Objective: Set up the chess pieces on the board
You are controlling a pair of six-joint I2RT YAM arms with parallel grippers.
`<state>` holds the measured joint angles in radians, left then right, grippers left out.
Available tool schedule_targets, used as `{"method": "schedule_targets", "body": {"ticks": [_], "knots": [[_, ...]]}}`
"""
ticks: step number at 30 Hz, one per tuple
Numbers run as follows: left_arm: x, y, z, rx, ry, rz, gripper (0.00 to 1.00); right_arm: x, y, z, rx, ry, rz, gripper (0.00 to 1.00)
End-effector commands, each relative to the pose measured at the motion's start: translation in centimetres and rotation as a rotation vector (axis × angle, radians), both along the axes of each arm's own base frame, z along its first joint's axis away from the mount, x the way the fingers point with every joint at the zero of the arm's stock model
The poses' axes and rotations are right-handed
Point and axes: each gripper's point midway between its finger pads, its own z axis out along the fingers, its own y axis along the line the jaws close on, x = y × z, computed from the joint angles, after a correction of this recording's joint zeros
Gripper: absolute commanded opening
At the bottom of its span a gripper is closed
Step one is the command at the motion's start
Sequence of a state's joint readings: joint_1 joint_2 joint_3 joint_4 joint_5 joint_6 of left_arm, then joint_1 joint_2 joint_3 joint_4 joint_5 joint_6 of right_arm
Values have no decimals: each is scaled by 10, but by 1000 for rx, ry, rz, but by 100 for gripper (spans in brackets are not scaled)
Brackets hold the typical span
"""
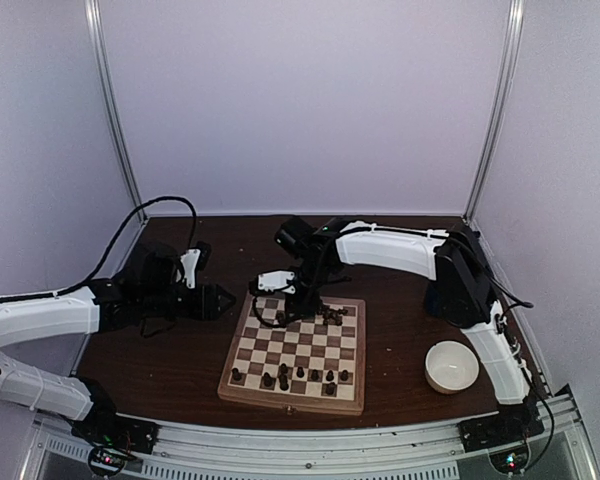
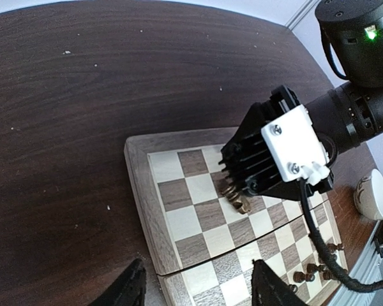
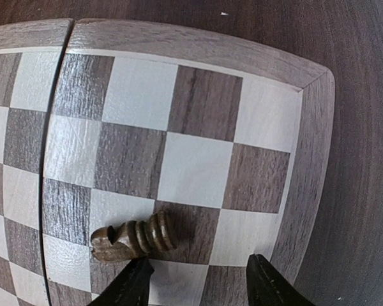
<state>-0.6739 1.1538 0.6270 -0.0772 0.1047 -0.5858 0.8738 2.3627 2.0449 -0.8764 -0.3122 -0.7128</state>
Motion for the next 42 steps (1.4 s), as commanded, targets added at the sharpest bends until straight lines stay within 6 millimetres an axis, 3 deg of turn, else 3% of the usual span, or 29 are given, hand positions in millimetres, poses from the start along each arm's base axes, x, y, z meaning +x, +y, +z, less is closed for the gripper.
{"method": "schedule_targets", "body": {"ticks": [1,14,18,26,34,36,42], "knots": [[6,3,3,-19,-22,26,56,-14,8,-14,-6,62,41,56],[9,30,-11,-24,28,162,56,-36,35,-24,26,135,107,55],[8,34,-11,-17,30,167,56,-36,31,-29,4,143,100,51],[9,33,-9,-25,26,165,56,-30,10,-24,-8,195,39,52],[10,27,-11,-46,40,150,56,-33,-1,-23,-8,238,29,34],[10,26,-11,-54,44,148,56,-34,-1,-23,-4,244,26,25],[11,16,-12,-113,72,139,56,-37,-3,-14,27,253,0,15]]}}
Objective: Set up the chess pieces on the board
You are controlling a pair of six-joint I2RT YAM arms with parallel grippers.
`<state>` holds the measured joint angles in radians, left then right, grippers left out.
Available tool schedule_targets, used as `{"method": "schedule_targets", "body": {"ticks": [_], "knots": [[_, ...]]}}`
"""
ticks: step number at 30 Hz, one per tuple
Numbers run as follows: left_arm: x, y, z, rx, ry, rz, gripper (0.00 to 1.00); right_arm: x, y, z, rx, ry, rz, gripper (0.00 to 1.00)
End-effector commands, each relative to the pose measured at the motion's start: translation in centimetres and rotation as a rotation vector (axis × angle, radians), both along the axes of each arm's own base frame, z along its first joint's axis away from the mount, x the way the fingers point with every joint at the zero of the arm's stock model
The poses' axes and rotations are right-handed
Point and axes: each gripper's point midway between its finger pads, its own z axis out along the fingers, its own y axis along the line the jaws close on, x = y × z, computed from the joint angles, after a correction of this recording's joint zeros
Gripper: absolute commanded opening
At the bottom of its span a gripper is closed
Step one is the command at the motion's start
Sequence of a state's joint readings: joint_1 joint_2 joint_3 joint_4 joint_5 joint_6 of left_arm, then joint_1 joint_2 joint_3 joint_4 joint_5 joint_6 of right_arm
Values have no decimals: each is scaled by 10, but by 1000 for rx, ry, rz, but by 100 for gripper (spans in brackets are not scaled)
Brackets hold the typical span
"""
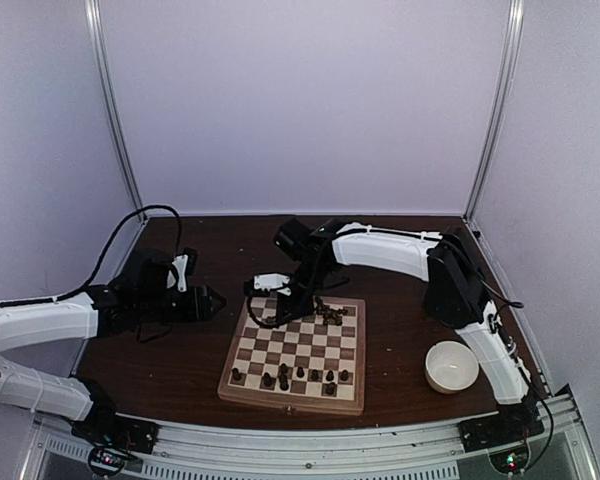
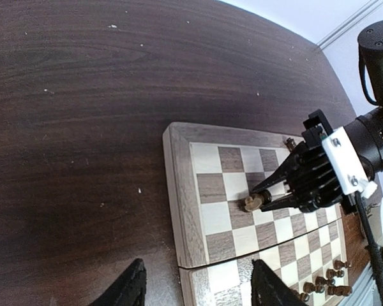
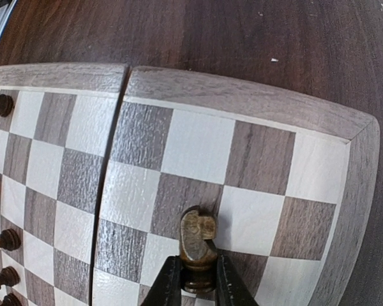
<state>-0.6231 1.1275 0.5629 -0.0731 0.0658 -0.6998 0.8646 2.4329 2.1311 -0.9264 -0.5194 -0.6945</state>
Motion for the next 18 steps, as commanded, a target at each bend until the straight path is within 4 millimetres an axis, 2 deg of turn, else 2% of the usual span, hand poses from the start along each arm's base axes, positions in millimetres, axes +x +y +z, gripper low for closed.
{"method": "schedule_targets", "body": {"ticks": [1,2,9,14,18], "knots": [[7,-15,9,-106,-10,-14,56,-16,-23,-5,-57,71,-46,14],[7,-20,9,-129,-5,-25,56,-15,-22,7,-25,57,-54,14],[13,-47,17,-338,60,-39,54,-16,-21,61,116,-3,-121,12],[13,-62,16,-497,126,-32,49,-19,-19,82,171,18,-166,12],[11,-78,20,-591,157,-67,43,-19,-16,91,197,35,-188,12]]}}
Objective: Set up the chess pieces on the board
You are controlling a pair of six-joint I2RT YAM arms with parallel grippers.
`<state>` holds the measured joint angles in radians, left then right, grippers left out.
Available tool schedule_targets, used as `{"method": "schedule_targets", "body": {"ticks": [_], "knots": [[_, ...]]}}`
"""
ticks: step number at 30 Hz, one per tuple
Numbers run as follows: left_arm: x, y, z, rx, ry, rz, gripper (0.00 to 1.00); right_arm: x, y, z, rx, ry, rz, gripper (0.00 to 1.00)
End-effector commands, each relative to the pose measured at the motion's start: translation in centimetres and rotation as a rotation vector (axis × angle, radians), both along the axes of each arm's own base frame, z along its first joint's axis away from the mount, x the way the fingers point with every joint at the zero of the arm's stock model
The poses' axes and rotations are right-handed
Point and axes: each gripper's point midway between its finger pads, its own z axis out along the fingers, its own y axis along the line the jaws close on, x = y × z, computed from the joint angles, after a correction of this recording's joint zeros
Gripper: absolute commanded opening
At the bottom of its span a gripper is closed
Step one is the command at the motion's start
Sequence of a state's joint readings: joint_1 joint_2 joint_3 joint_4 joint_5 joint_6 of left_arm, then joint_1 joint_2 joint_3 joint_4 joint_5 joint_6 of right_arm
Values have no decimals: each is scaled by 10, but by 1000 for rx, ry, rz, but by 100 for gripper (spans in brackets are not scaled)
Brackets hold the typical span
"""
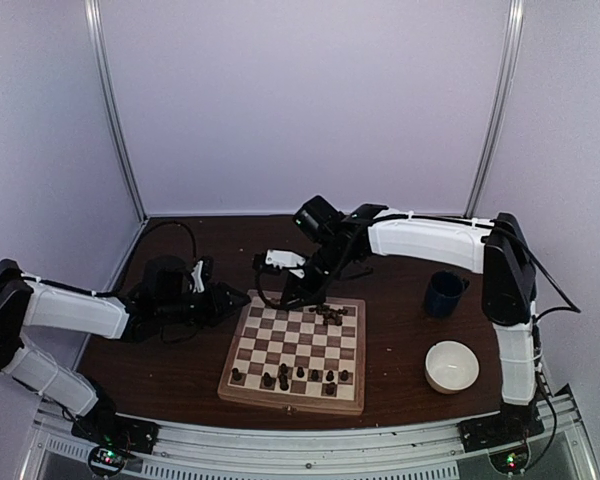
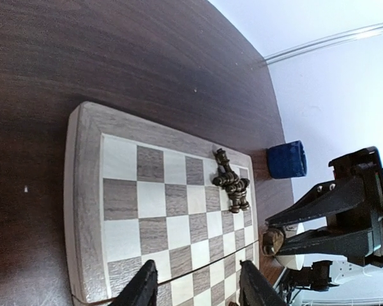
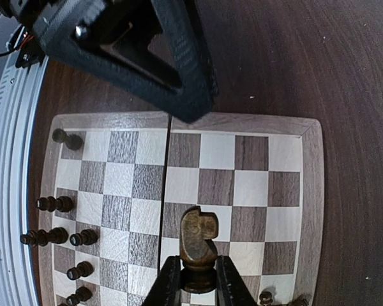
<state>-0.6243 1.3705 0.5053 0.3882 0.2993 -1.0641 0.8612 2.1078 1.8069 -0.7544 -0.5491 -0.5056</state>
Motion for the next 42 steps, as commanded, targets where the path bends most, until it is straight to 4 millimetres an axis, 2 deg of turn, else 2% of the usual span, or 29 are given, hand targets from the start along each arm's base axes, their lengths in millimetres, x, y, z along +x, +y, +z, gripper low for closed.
{"method": "schedule_targets", "body": {"ticks": [1,9,14,27,34,38,39,42], "knots": [[1,-26,31,-209,-23,-46,42,2,6,19,65,21,-43,13],[-2,-49,37,-262,-22,-87,43,6,7,23,68,17,-61,13],[-2,-59,38,-300,-9,-106,39,4,8,25,78,27,-65,13],[0,-72,40,-362,-4,-134,21,0,11,26,91,51,-59,13],[-1,-76,42,-383,-3,-155,6,1,11,26,91,52,-65,13],[-2,-77,44,-397,-2,-161,0,3,11,25,88,47,-73,14],[-2,-77,45,-398,-5,-162,0,2,11,25,90,50,-73,16],[-4,-76,47,-378,-21,-169,0,-1,7,30,82,59,-69,33]]}}
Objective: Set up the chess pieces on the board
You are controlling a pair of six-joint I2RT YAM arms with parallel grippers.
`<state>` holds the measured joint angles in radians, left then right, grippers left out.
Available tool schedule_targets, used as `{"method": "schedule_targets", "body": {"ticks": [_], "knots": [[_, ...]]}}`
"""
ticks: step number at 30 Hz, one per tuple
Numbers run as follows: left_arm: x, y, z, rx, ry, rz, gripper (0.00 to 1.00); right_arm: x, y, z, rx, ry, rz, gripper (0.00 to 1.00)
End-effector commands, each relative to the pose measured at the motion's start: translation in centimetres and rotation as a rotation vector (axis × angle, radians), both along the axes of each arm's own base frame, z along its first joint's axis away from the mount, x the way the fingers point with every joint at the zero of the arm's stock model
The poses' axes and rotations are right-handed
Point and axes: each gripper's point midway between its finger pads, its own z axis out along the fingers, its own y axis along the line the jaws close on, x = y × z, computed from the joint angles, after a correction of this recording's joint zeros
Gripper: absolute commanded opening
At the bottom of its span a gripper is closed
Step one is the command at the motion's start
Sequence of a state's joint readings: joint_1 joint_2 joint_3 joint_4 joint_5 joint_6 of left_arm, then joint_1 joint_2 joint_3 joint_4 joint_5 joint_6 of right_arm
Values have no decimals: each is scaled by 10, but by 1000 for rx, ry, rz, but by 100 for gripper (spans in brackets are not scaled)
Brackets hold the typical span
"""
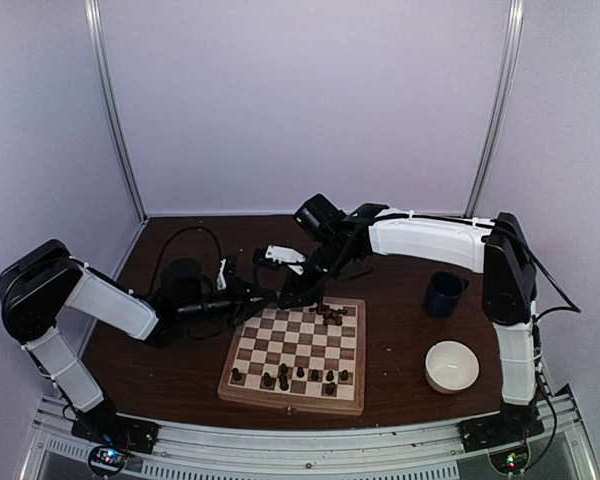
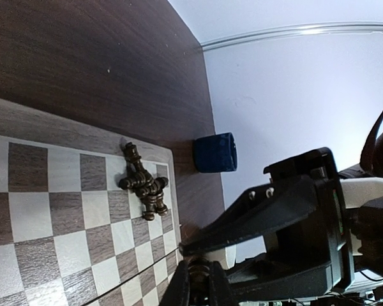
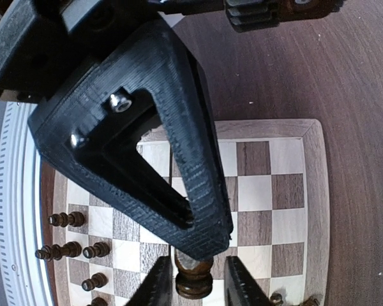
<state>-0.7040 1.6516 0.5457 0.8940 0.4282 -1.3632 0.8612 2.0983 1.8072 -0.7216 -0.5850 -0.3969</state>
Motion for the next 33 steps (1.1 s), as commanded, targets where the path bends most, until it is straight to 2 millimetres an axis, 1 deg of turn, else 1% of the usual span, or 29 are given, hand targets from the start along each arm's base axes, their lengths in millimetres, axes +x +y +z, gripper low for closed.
{"method": "schedule_targets", "body": {"ticks": [1,3,5,6,7,8,9,11,13,17,20,22,25,30,32,33], "knots": [[-4,-8,27,-25,-105,-54,0,-4,-4,23,33,-1,4,37],[-8,-5,29,47,-134,-72,0,-11,-19,36,34,3,19,44],[-13,2,32,158,-178,-82,0,-15,-36,50,44,-8,14,49],[-15,7,33,233,-212,-88,0,-16,-47,55,46,-14,6,51],[-22,16,25,345,-207,-99,0,-16,-57,59,44,-21,-6,52],[-26,21,28,420,-246,-108,0,-15,-67,63,41,-29,-19,53],[-30,27,36,478,-297,-110,0,-15,-77,64,32,-33,-34,53],[-40,36,39,576,-339,-141,0,-15,-97,63,11,-45,-58,54],[-48,44,38,630,-370,-182,0,-9,-115,59,-7,-77,-99,54],[-69,58,29,745,-427,-274,0,3,-149,54,2,-106,-185,56],[-88,61,19,832,-485,-358,0,13,-171,57,30,-127,-247,59],[-98,60,12,868,-508,-391,0,16,-179,62,46,-143,-269,61],[-112,55,4,908,-552,-434,0,18,-184,66,53,-168,-284,62],[-132,41,-16,975,-594,-558,0,21,-183,63,46,-154,-283,62],[-137,37,-24,997,-598,-596,0,21,-181,62,46,-147,-279,63],[-135,37,-27,1025,-604,-591,0,22,-181,61,45,-143,-278,63]]}}
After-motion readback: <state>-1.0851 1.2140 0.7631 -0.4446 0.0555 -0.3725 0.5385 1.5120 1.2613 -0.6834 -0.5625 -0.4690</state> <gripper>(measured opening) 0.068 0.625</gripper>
